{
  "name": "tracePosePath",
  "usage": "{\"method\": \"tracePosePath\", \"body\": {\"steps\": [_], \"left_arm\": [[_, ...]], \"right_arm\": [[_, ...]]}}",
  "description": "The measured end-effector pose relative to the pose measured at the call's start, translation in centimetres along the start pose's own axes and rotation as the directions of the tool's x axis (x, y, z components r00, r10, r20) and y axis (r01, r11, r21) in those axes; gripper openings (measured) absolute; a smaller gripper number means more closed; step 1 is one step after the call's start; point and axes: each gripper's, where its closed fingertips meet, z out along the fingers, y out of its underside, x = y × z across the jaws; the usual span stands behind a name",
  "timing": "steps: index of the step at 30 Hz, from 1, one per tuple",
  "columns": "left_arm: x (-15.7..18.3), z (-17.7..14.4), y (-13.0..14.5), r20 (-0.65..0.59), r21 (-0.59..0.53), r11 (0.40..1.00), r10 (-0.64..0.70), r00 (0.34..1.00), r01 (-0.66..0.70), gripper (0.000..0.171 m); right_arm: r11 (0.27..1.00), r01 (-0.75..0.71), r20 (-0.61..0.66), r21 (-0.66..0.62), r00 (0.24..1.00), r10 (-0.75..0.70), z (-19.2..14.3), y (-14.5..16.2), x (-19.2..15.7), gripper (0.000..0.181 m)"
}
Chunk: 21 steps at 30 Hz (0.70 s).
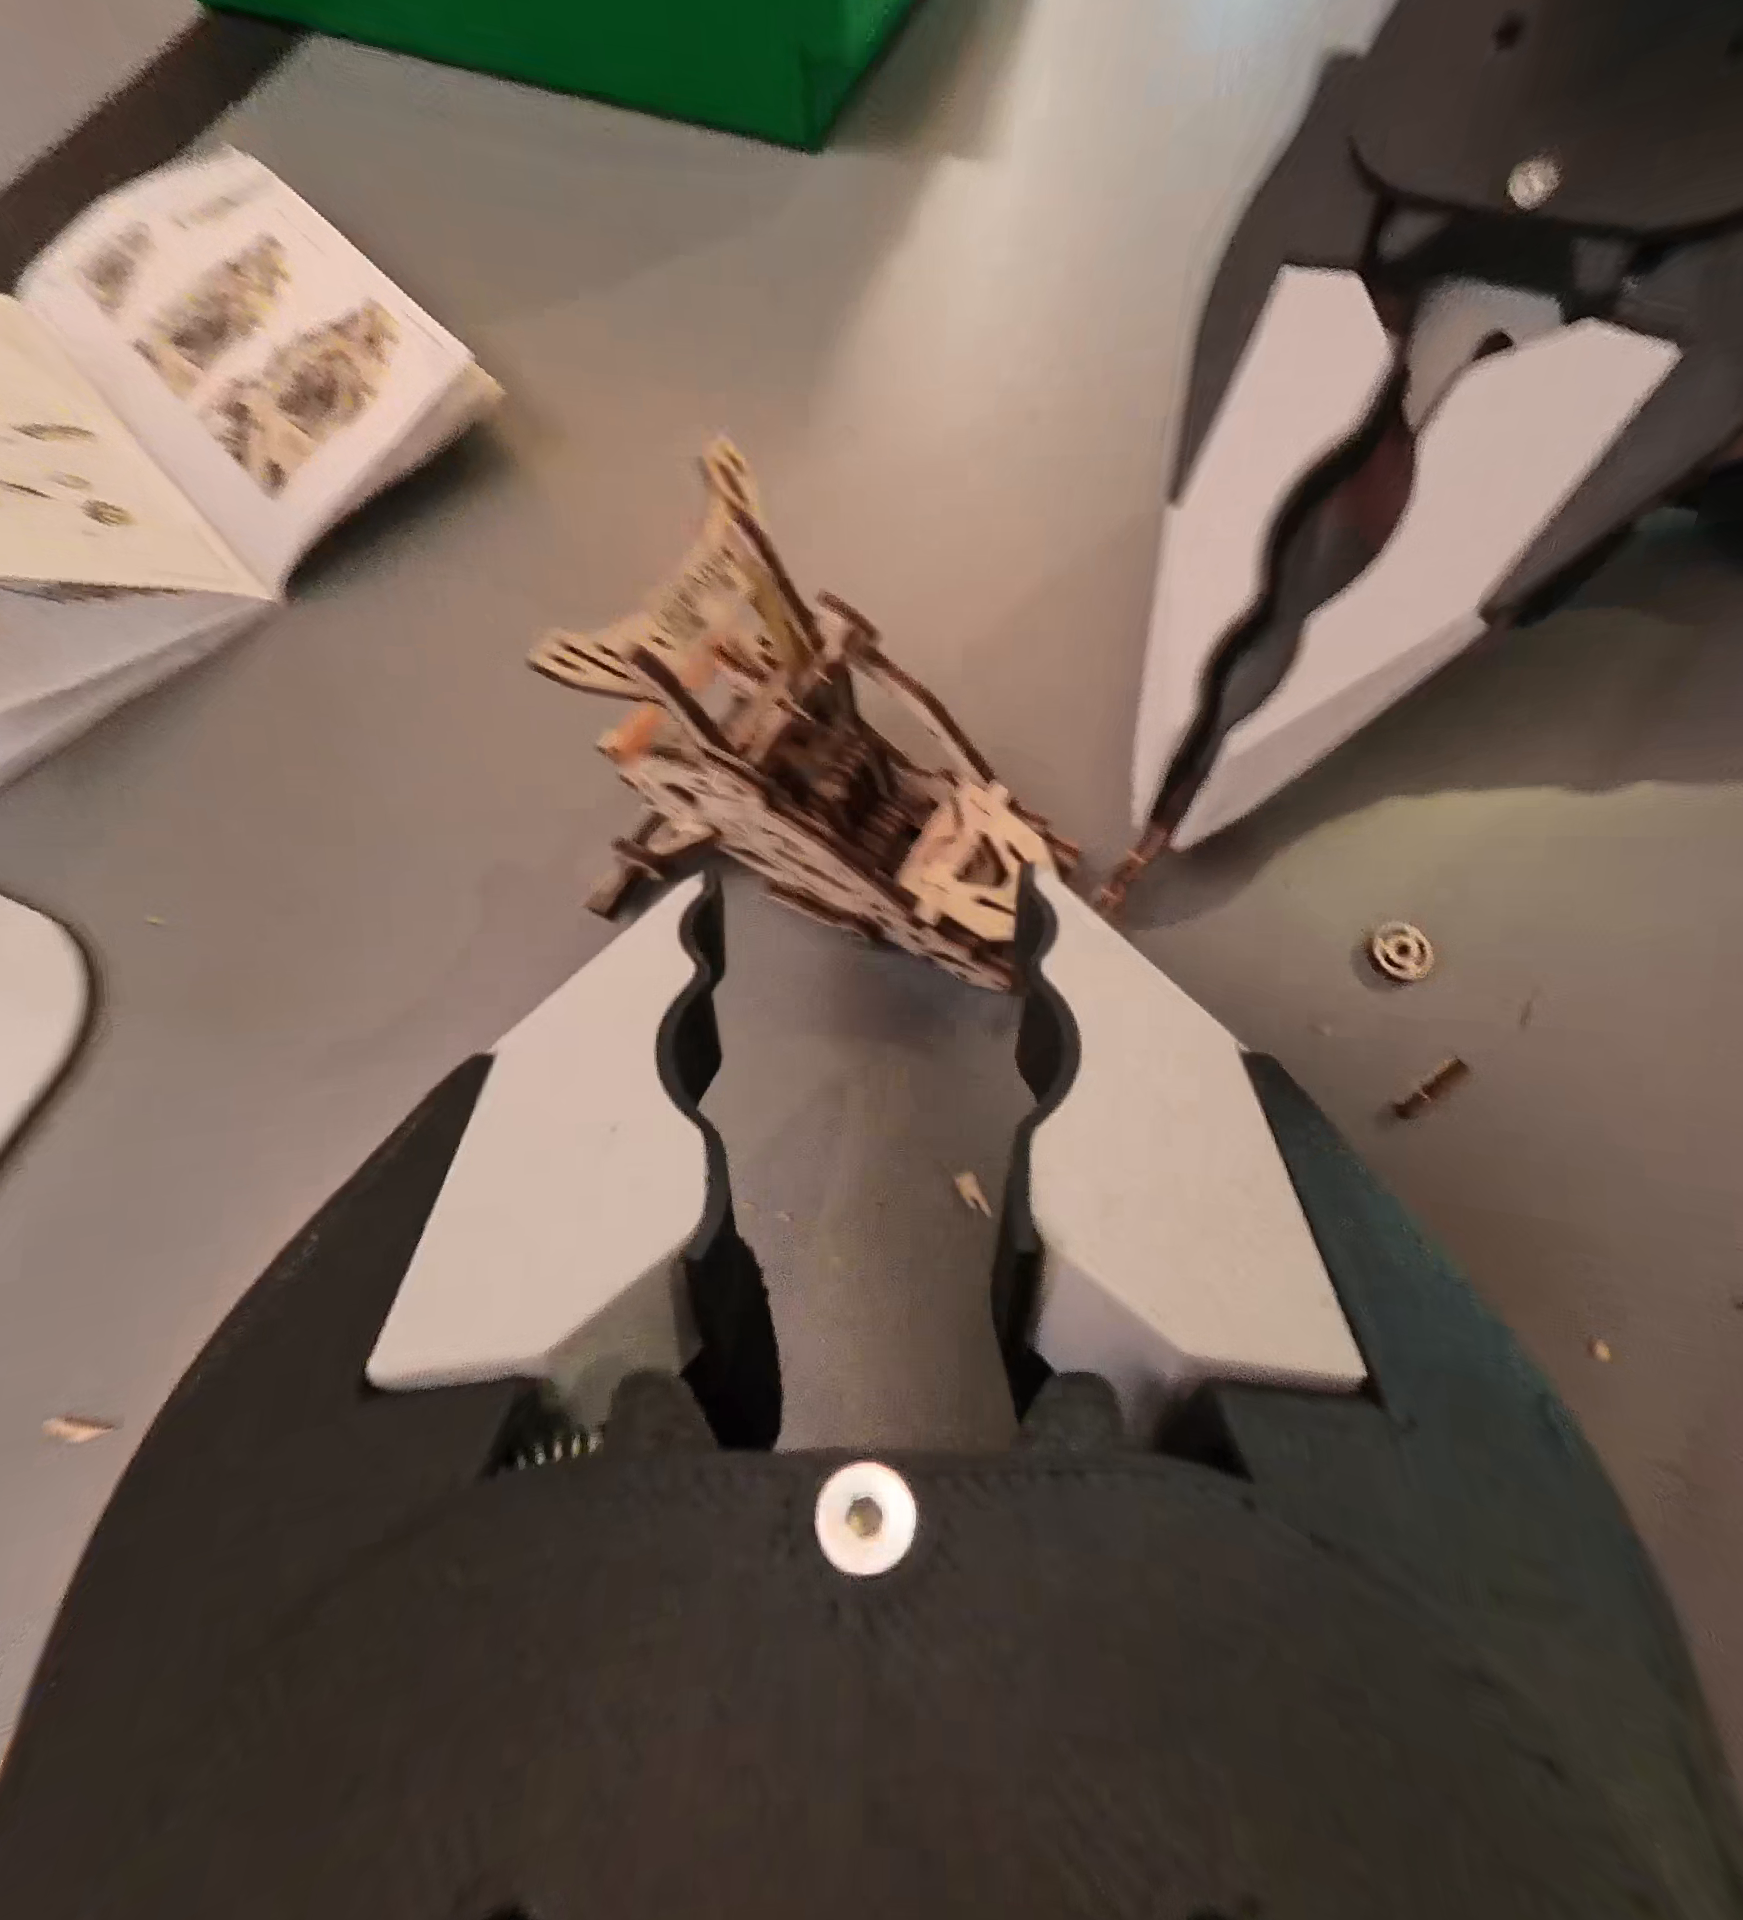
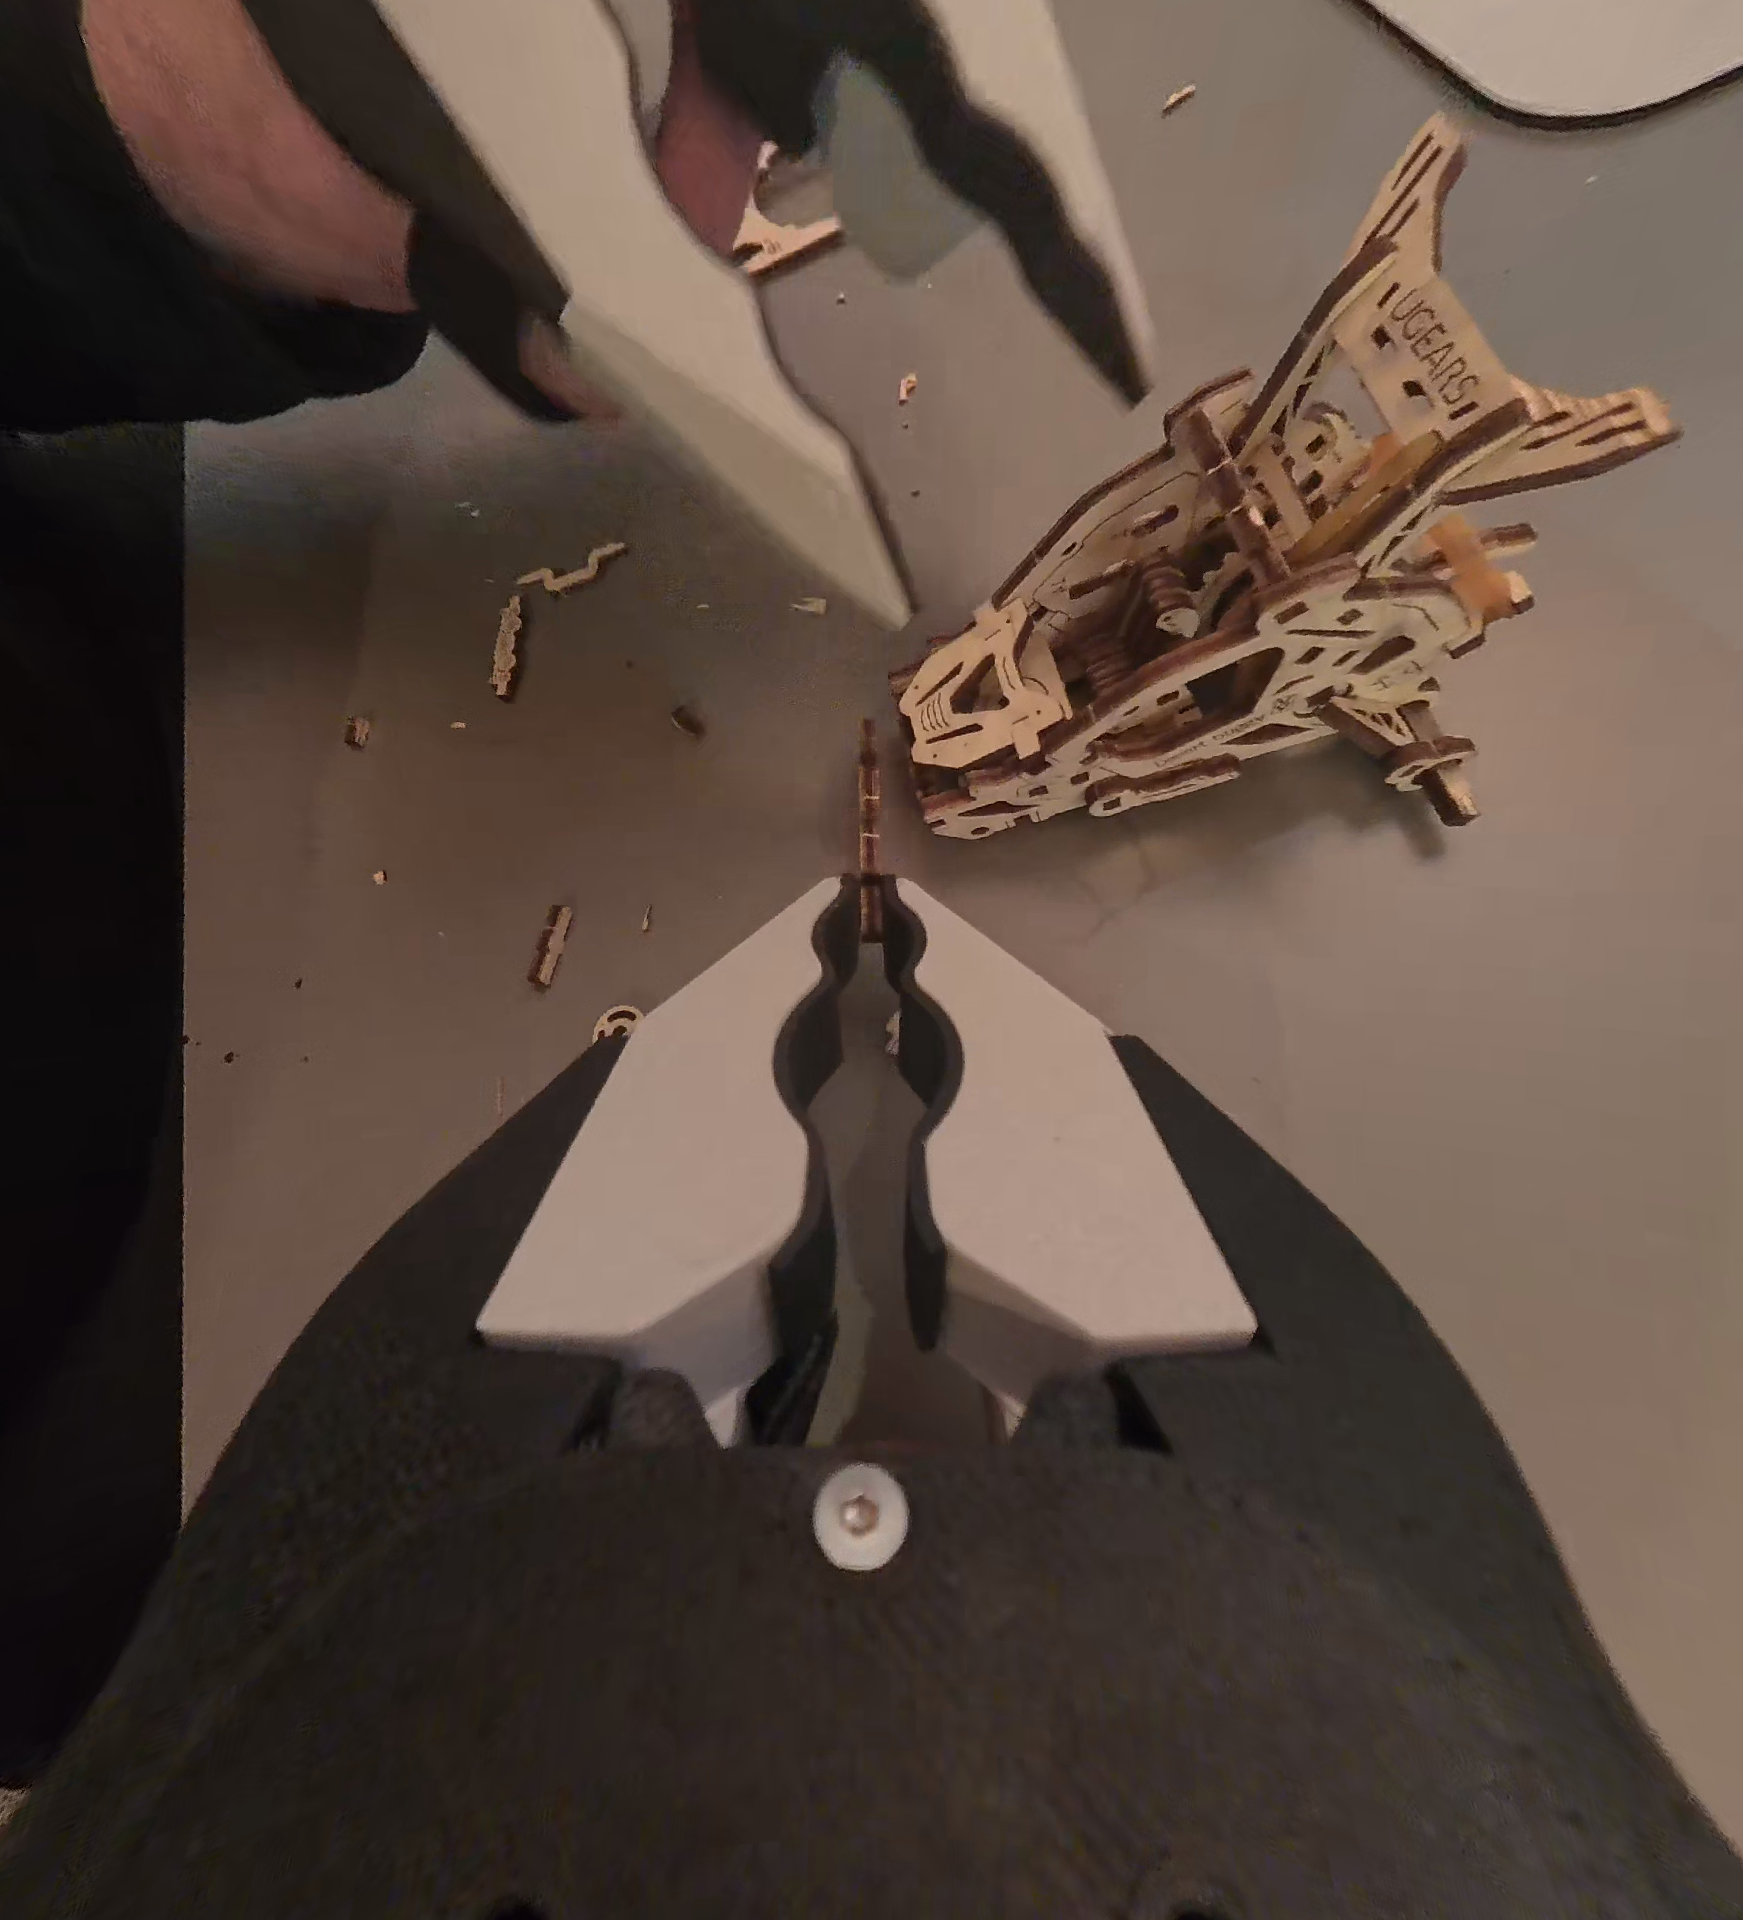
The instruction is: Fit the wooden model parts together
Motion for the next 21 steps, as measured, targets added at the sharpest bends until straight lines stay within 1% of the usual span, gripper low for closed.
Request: {"method": "tracePosePath", "body": {"steps": [2, 4, 6, 7, 8, 9, 11, 12, 13, 19, 21], "left_arm": [[-1.5, 0.1, -0.9, 0.01, 0.0, 1.0, -0.018, 1.0, 0.018, 0.062], [-2.6, 0.7, -1.5, -0.005, -0.003, 0.999, -0.035, 0.999, 0.035, 0.063], [-3.2, 1.4, -2.2, -0.074, 0.042, 0.998, -0.034, 0.997, 0.037, 0.071], [-3.2, 1.6, -2.5, -0.128, 0.08, 0.995, -0.044, 0.991, 0.054, 0.073], [-2.9, 1.6, -2.8, -0.205, 0.115, 0.99, -0.063, 0.977, 0.088, 0.073], [-2.8, 1.7, -3.0, -0.269, 0.132, 0.983, -0.087, 0.959, 0.126, 0.067], [-2.8, 2.2, -2.7, -0.338, 0.117, 0.98, -0.115, 0.934, 0.163, 0.065], [-2.4, 2.5, -2.3, -0.374, 0.097, 0.982, -0.114, 0.921, 0.161, 0.06], [-2.6, 2.8, -2.1, -0.373, 0.086, 0.984, -0.111, 0.921, 0.153, 0.053], [-2.0, 3.4, -2.5, -0.408, 0.09, 0.989, -0.068, 0.911, 0.114, 0.052], [-2.4, 3.6, -2.7, -0.395, 0.099, 0.984, -0.097, 0.913, 0.147, 0.051]], "right_arm": [[1.0, 0.001, -0.001, 0.013, 1.0, -0.001, -0.2, -0.1, 0.0, 0.0], [1.0, 0.002, 0.0, 0.026, 1.0, -0.002, -0.4, -0.2, 0.0, 0.0], [0.999, 0.001, 0.006, 0.04, 1.0, -0.001, -0.6, -0.3, 0.0, 0.0], [0.999, 0.001, 0.01, 0.044, 1.0, -0.001, -0.7, -0.4, -0.1, 0.0], [0.999, 0.001, 0.012, 0.046, 1.0, -0.002, -0.7, -0.4, -0.1, 0.0], [0.999, 0.002, 0.012, 0.046, 1.0, -0.002, -0.7, -0.4, -0.1, 0.0], [0.999, 0.005, 0.01, 0.047, 1.0, -0.006, -0.7, -0.4, -0.1, 0.0], [0.999, 0.008, 0.009, 0.046, 1.0, -0.008, -0.7, -0.4, -0.1, 0.0], [0.999, 0.01, 0.008, 0.044, 1.0, -0.01, -0.7, -0.4, -0.1, 0.0], [0.999, 0.002, 0.017, 0.051, 1.0, -0.003, -0.7, -0.4, -0.2, 0.001], [0.997, -0.002, 0.027, 0.072, 1.0, 0.0, -1.0, -0.7, -0.2, 0.001]]}}
